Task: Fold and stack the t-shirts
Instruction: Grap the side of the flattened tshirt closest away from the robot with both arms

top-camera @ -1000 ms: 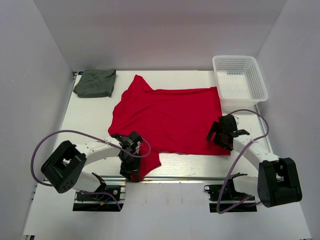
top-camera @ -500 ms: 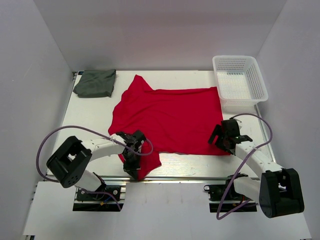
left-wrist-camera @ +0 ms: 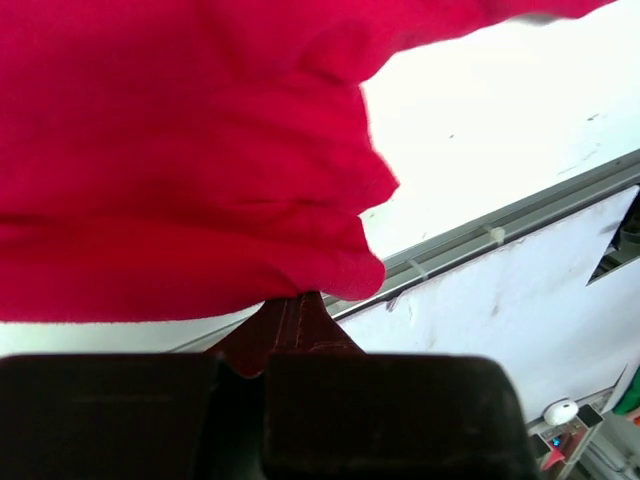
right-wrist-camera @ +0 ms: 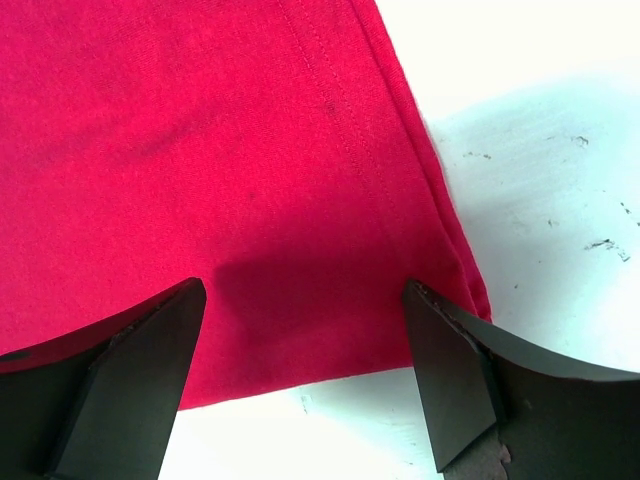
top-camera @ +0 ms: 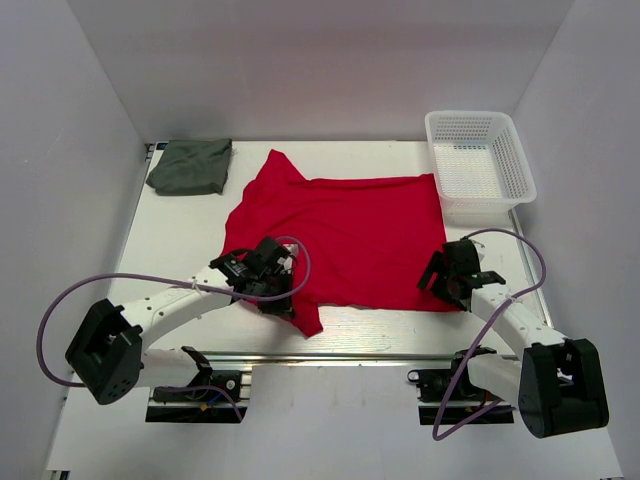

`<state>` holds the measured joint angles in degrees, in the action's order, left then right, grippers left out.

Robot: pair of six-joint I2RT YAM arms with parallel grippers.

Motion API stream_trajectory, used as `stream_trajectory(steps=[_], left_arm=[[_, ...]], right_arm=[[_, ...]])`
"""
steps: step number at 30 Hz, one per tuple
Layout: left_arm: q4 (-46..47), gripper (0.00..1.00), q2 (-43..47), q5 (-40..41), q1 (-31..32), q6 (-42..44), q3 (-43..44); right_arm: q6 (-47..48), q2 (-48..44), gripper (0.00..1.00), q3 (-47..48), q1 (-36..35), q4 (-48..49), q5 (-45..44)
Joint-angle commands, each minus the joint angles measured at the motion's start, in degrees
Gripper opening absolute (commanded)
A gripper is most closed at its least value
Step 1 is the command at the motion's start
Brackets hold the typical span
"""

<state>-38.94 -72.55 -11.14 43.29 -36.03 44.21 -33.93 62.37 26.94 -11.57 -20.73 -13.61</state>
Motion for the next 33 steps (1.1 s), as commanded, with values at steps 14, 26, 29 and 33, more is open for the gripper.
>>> stream_trajectory(steps=[14,26,29,33], left_arm=[[3.7,0.00,9.9,4.6,-1.0,4.0,2.7],[5.2,0.00,9.4,14.8,-1.0,2.7,6.3],[5.2,0.00,10.5,18.8,-1.0,2.7,7.1],[6.0,0.00,8.8,22.0,-1.5,3.2,9.6]], right_arm=[[-0.2,3.6,0.87,2.7,0.6,-6.3,1.0],[0.6,6.6,0.60,3.5,0.4,-2.7,3.6],[0.6,5.6,0.43,4.6,0.6,-3.3,3.7],[1.7,6.9,0.00,7.2,0.5,-5.9,4.1]])
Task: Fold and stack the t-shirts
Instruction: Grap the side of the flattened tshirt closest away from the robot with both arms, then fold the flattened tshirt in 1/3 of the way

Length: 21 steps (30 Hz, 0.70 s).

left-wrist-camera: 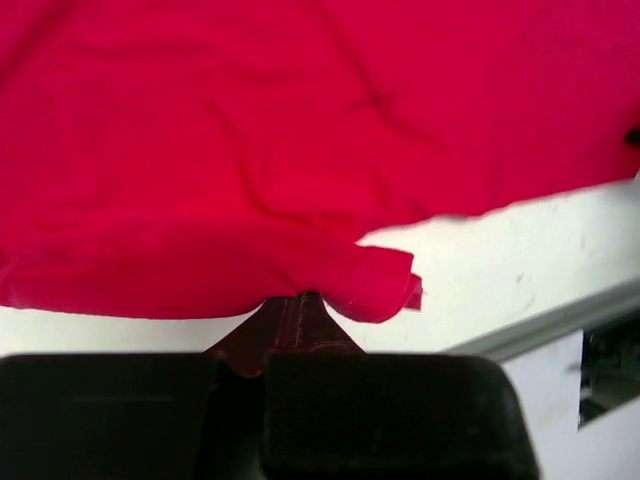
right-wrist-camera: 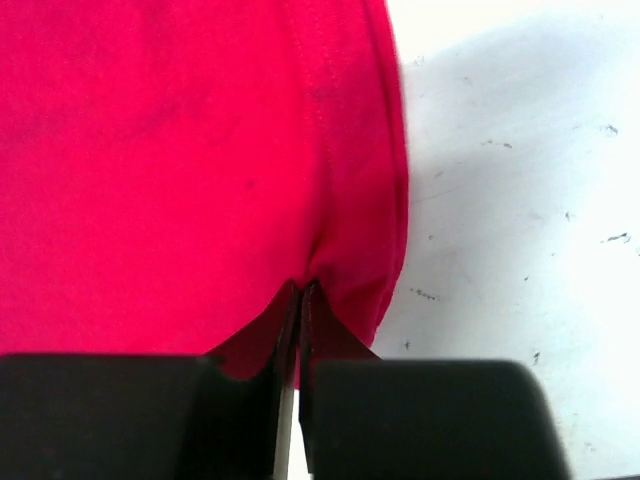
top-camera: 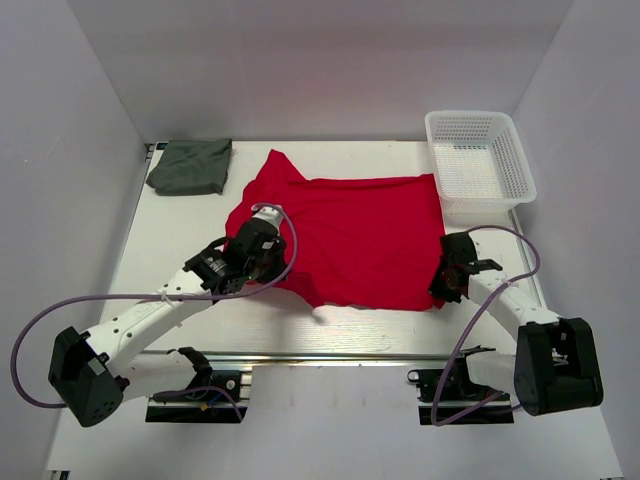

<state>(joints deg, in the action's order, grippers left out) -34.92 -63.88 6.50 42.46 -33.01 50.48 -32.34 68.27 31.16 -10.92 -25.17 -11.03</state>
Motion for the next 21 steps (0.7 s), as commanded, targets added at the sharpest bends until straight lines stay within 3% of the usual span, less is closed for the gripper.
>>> stream_trajectory(steps=[1,11,21], left_arm=[[2.0,0.00,-0.8,5.4,-0.7,0.2,3.9],[3.4,0.00,-8.7,11.9,-4.2,1.4,9.7],[8.5,0.00,-14.0,11.9,-10.4,4.9,13.1]], right_arm=[[0.2,1.2,0.00,4.0,-0.2,-1.6,1.4],[1.0,5.9,0.00,11.5,-0.1,0.8,3.8],[3.0,13.3,0.00,22.2,0.1,-1.9,-0.2]])
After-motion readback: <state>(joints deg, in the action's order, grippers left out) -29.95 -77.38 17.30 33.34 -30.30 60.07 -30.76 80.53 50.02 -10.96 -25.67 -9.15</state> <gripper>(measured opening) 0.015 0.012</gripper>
